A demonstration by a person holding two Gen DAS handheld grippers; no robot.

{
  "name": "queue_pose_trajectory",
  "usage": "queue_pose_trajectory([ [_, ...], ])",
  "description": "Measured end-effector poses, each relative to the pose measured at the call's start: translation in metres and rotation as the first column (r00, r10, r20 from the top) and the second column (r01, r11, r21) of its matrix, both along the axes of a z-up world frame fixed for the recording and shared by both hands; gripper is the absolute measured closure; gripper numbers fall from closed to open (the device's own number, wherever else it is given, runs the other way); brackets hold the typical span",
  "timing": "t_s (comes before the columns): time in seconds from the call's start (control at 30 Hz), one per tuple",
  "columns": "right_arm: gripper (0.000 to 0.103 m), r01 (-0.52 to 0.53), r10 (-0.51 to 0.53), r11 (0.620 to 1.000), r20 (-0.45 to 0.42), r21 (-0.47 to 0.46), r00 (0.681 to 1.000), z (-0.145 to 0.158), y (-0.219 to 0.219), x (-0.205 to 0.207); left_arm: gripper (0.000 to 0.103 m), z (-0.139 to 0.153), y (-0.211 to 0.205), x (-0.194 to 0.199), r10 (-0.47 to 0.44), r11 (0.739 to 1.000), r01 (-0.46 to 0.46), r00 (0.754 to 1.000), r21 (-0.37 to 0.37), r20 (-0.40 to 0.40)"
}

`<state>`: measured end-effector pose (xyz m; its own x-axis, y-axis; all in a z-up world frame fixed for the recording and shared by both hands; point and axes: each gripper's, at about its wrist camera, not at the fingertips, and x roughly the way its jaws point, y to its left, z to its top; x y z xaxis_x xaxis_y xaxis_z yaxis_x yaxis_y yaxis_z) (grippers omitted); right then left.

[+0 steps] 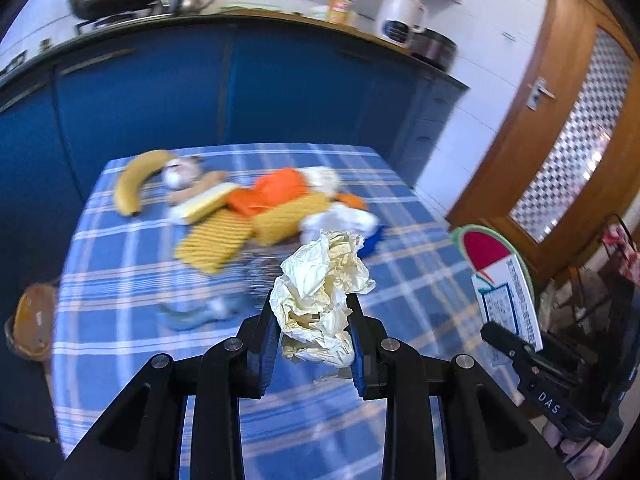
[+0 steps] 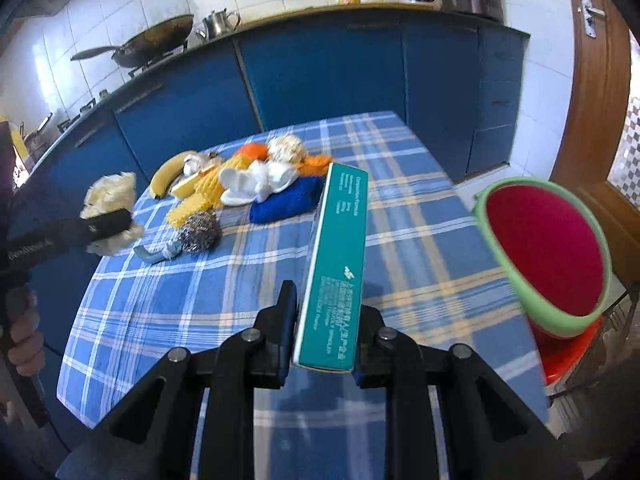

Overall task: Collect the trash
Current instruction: 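Carry paper and tissue box to the red bucket and release both inside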

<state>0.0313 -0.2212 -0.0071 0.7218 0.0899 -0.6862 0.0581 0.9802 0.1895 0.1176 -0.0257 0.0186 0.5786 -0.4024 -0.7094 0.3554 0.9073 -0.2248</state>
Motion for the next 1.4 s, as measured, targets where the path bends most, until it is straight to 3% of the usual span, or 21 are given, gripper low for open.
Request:
queue_pose_trajectory([
  [0.4,0.078,0.152,-0.152,0.988,-0.001,-0.007,0.988,0.006,-0.096,-0.014,0.072,0.001,-0.111,-0.002,-0.186,0.982,0.186,0.983,0.037,-0.013],
  [0.83,0.078,0.236,-0.236,0.972,-0.050,0.000,0.970,-0.010,-0.151,-0.006,0.072,0.001,-0.189,0.010,-0.335,0.939,0.337,0.941,0.069,-0.037],
  [1.4,0.076,0.328,-0.317,0.943,-0.148,0.059,0.937,-0.055,-0.226,0.008,0.072,-0.033,-0.284,0.032,-0.389,0.906,0.402,0.914,0.131,-0.118],
])
